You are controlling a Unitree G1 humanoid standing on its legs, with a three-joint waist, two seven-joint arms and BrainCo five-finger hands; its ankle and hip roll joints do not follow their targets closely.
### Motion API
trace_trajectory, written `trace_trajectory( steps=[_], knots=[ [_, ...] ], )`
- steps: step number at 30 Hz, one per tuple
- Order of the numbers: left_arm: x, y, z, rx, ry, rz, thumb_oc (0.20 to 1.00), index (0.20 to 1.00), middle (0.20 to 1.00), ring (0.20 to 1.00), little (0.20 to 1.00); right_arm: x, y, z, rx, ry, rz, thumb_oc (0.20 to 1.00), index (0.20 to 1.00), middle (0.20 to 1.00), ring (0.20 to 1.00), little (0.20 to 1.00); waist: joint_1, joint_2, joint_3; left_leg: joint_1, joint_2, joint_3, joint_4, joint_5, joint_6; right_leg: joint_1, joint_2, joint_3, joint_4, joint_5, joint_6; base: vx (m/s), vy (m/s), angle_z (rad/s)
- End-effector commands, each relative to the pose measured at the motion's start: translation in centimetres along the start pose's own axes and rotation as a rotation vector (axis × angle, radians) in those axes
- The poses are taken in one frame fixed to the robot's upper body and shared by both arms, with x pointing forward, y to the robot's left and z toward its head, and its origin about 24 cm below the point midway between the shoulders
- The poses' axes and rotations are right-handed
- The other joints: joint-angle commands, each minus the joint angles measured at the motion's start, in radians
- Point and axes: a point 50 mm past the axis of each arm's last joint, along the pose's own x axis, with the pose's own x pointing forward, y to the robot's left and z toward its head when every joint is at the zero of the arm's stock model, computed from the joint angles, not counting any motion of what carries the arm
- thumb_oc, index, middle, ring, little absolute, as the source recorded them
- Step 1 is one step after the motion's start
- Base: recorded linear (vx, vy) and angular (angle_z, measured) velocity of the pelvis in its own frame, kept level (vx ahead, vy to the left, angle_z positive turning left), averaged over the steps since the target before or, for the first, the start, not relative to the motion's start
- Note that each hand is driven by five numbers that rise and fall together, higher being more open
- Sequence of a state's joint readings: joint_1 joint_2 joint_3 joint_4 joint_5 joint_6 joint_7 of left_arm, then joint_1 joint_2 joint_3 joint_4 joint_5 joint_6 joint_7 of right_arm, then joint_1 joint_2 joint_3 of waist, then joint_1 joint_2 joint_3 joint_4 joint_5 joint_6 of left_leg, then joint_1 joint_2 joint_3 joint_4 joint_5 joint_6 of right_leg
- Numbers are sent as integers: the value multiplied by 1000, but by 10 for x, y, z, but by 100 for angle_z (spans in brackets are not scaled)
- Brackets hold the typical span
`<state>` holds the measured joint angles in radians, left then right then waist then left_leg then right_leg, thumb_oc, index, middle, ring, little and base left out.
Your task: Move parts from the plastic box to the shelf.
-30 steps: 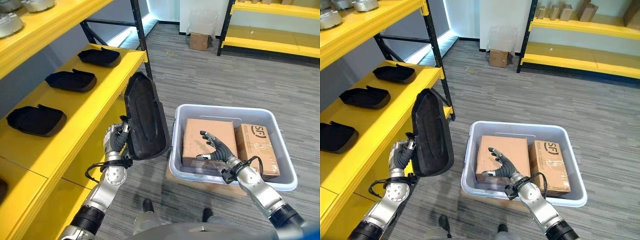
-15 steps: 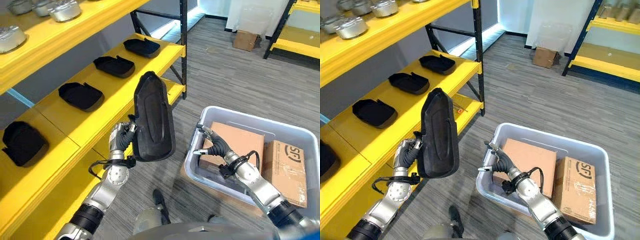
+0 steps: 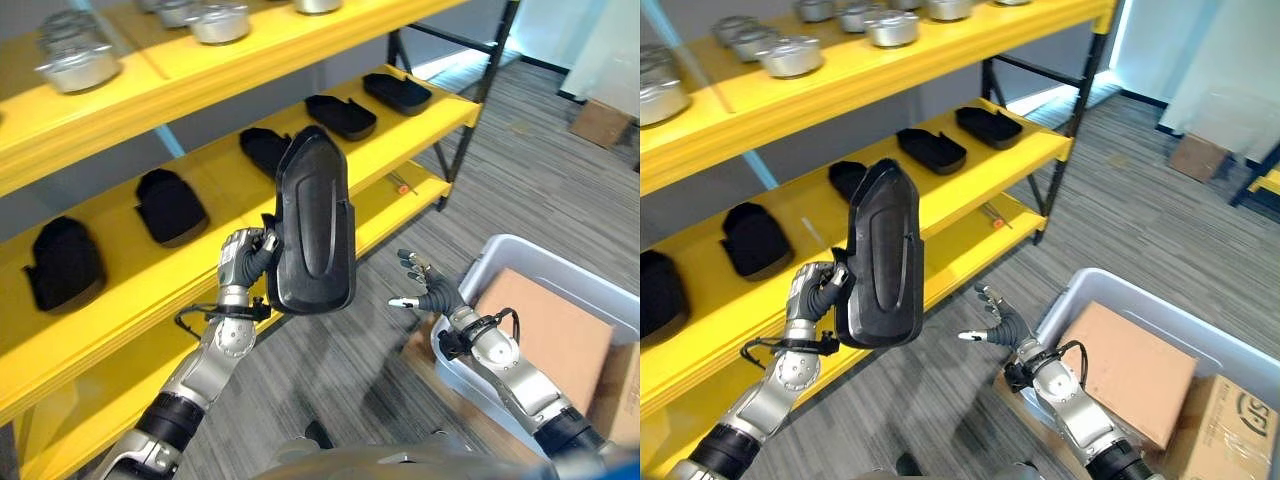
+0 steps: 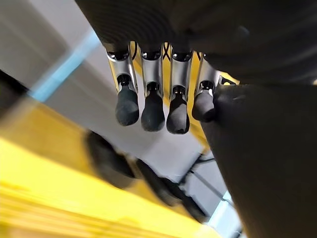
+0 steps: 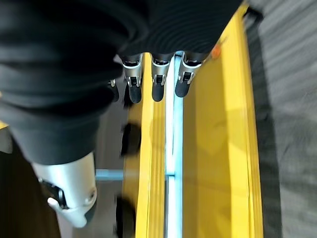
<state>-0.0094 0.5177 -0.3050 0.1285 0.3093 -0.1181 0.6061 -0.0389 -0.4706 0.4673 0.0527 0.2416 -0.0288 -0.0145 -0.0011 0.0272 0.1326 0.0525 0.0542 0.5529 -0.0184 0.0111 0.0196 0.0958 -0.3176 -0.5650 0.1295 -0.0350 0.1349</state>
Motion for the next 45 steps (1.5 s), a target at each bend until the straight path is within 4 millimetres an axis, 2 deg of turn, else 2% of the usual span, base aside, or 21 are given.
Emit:
trace_trajectory(
  steps=[1,5,10,11,12,14,15,17,18,20,23,26,30,31,32,33,35,38,40,42,45],
  knots=[
    [18,33,23,10,-169,155,200,200,200,200,200,8,9,28,-24,-138,17,1000,1000,1000,1000,1000,15,-10,-17,45,104,-29,20,25,-60,10,57,31,-37,18,26,-144,327,47],
    [19,35,23,20,-175,145,200,200,200,200,200,13,12,38,-41,-158,-8,1000,1000,1000,1000,1000,56,1,0,35,59,-47,-14,33,-45,1,17,-8,-20,48,41,-117,263,47],
    [17,37,20,28,-165,127,200,200,200,200,200,13,10,44,-50,-173,-23,1000,1000,1000,1000,1000,91,11,7,24,16,-68,-55,48,-30,-14,2,-25,49,33,39,-55,207,41],
    [17,37,19,27,-160,127,200,200,200,200,200,13,10,44,-54,-175,-22,1000,1000,1000,1000,1000,89,11,8,21,13,-69,-56,48,-29,-18,11,-18,58,22,38,22,89,23],
    [19,36,19,29,-159,118,200,200,200,200,200,12,7,45,-48,-180,-32,1000,1000,1000,1000,1000,70,-2,14,3,1,-90,-61,51,-33,-26,80,44,51,-12,35,61,53,35],
    [19,35,18,24,-151,117,200,200,200,200,200,10,2,45,-47,-185,-35,1000,1000,1000,1000,1000,59,-20,18,-18,-1,-101,-59,61,-50,-9,147,80,11,-29,23,112,26,68],
    [18,34,18,14,-141,126,200,200,200,200,200,8,-4,44,-52,-191,-26,1000,1000,1000,1000,1000,59,-38,28,-54,3,-101,-33,72,-72,22,193,97,-57,-16,3,120,-8,58],
    [17,32,19,2,-137,134,200,200,200,200,200,7,-9,42,-61,-198,-23,1000,1000,1000,1000,1000,47,-57,42,-102,9,-102,10,78,-90,44,236,138,-148,15,-19,139,-52,26],
    [16,28,21,-16,-144,120,200,200,200,200,200,6,-11,39,-61,-200,-35,1000,1000,1000,1000,1000,21,-71,55,-143,6,-126,61,69,-95,51,270,219,-208,41,-41,84,-72,34],
    [16,25,23,-23,-155,107,200,200,200,200,200,5,-13,38,-60,-204,-53,1000,1000,1000,1000,1000,6,-71,60,-162,7,-128,81,79,-81,42,281,245,-209,54,-58,82,-55,90],
    [15,22,22,-35,-157,89,200,200,200,200,200,3,-16,37,-54,-217,-54,1000,1000,1000,1000,1000,-4,-66,48,-130,-9,-144,57,67,-76,45,275,235,-214,56,-54,138,-38,67],
    [12,19,20,-42,-146,74,200,200,200,200,200,-1,-16,36,-59,-228,-39,1000,1000,1000,1000,1000,-16,-58,26,-72,-39,-147,29,35,-60,48,271,235,-213,53,-44,144,-43,27],
    [12,16,18,-30,-133,67,200,200,200,200,200,-2,-14,36,-43,-234,-33,1000,1000,1000,1000,1000,-36,-60,13,-47,-43,-107,54,-6,-50,44,266,230,-211,50,-42,134,-60,17],
    [14,16,20,-33,-143,67,200,200,200,200,200,-3,-16,37,-48,-244,-33,1000,1000,1000,1000,1000,-49,-69,15,-61,-11,-67,152,-38,-68,50,253,230,-213,41,-45,76,-43,42],
    [15,15,22,-37,-150,69,200,200,200,200,200,-3,-16,38,-59,-248,-36,1000,1000,1000,1000,1000,-61,-76,24,-82,26,-21,226,-23,-82,47,243,225,-210,40,-53,82,-62,51],
    [16,14,23,-37,-151,71,200,200,200,200,200,-3,-16,38,-61,-248,-37,1000,1000,1000,1000,1000,-62,-75,27,-96,47,-19,266,-32,-96,49,247,225,-208,32,-57,-2,-42,46],
    [20,15,26,-45,-164,86,200,200,200,200,200,1,-19,40,-72,-246,-43,1000,1000,1000,1000,1000,-86,-67,37,-94,140,40,330,-24,-103,27,243,207,-171,9,-81,14,49,73],
    [20,19,24,-48,-160,91,200,200,200,200,200,2,-20,40,-76,-247,-42,1000,1000,1000,1000,1000,-85,-53,26,-61,168,23,262,6,-106,20,235,186,-142,-6,-85,63,178,29],
    [19,21,22,-49,-154,93,200,200,200,200,200,0,-21,39,-76,-244,-41,1000,1000,1000,1000,1000,-78,-47,18,-45,191,-14,214,52,-129,18,232,184,-126,-15,-85,100,257,2],
    [16,23,20,-58,-143,102,200,200,200,200,200,-3,-23,38,-91,-237,-27,1000,1000,1000,1000,1000,-73,-41,12,-43,263,-79,177,158,-176,3,212,191,-80,-37,-87,99,370,9],
    [16,23,20,-65,-140,107,200,200,200,200,200,-4,-22,41,-100,-238,-25,1000,1000,1000,1000,1000,-83,-36,14,-42,332,-74,161,209,-187,-13,178,178,-24,-57,-88,83,532,9]
  ],
)
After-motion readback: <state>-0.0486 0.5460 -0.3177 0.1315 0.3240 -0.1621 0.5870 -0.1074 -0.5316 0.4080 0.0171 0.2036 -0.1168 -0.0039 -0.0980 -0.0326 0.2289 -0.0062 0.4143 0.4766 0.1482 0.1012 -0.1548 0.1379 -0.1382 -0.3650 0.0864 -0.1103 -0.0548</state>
